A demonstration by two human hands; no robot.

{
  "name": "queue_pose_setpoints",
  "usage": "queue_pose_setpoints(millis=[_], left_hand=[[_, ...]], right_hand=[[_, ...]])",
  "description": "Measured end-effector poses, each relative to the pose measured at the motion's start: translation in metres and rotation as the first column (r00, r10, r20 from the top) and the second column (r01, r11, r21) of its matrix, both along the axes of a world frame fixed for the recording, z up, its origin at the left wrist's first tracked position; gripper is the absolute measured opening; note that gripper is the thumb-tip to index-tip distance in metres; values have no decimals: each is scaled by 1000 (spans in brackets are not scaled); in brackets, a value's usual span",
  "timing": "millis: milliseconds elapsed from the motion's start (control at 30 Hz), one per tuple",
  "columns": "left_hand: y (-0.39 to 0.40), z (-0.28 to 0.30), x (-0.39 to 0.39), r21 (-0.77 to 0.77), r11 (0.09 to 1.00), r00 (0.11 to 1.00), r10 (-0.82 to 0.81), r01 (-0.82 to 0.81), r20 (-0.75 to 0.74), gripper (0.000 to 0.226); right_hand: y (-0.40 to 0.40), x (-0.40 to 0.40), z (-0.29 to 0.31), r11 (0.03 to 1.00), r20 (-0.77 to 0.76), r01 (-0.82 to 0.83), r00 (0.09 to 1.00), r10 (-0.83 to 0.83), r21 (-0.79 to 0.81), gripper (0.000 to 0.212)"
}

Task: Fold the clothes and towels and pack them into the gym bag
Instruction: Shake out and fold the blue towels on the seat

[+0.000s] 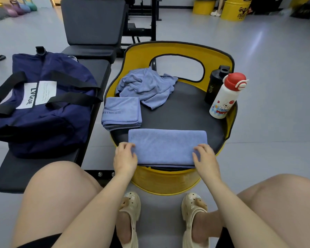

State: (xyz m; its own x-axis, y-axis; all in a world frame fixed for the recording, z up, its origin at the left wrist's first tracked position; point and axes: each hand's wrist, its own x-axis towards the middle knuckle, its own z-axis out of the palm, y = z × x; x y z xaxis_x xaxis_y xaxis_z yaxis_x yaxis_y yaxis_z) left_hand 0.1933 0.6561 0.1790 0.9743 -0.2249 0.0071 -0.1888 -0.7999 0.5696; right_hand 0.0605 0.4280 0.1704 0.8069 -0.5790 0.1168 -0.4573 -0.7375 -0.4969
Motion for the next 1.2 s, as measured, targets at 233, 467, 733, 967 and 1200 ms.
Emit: queue_pose_setpoints(millis=[233,467,733,967,1200], left_hand=[[-56,-9,-5,252,893,909,-406,374,90,50],[-81,-21,9,457,757,843,-537,467,28,67],[-56,-27,32,383,824,890,-455,417,9,85],[-32,-28,42,282,918,959,-281,279,-34,50],[-28,-12,42,-255,958,991,124,-135,-59,53]], right_hand=[[31,49,-7,952,-58,-300,953,297,-54,51],[26,78,-18,933,-271,-330,920,284,-141,66],[-8,63,-25,967,-261,-203,952,158,-155,78],[-26,47,-23,989,-301,-80,953,39,-124,53],[-4,54,-16,974,-266,-156,958,109,-162,82]])
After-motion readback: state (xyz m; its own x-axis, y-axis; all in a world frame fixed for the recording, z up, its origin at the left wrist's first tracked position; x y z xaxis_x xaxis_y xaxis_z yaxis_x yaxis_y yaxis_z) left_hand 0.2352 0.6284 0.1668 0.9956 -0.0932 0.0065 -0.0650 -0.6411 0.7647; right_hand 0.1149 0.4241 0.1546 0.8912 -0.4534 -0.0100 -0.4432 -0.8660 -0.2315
